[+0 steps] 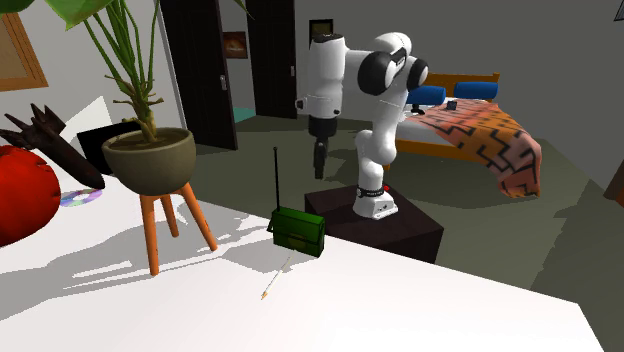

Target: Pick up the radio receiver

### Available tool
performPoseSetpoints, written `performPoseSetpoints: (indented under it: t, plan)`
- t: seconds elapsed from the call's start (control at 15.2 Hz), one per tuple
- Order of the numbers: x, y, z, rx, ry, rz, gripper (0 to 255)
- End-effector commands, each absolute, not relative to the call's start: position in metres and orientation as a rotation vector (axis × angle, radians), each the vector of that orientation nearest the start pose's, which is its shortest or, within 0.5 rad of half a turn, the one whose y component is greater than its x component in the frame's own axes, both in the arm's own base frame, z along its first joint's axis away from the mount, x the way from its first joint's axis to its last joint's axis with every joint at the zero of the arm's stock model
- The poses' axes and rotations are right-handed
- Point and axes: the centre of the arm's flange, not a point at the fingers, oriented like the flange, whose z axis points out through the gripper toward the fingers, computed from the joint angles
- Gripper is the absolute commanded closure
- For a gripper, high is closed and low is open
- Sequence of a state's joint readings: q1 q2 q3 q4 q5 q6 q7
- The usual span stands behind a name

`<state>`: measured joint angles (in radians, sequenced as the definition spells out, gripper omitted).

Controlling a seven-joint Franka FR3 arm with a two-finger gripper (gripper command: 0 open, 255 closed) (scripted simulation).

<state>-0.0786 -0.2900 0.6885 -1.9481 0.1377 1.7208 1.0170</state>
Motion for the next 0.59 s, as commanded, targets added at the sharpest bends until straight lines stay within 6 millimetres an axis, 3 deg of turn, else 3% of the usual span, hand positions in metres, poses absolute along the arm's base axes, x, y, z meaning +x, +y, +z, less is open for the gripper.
performPoseSetpoints:
  t: [0.0,0.53]
  plan:
    - [0.386,0.341,0.574,-3.067,0.774,-0.051,0]
    - [0.443,0.425,0.583,-2.966,1.007,-0.042,0]
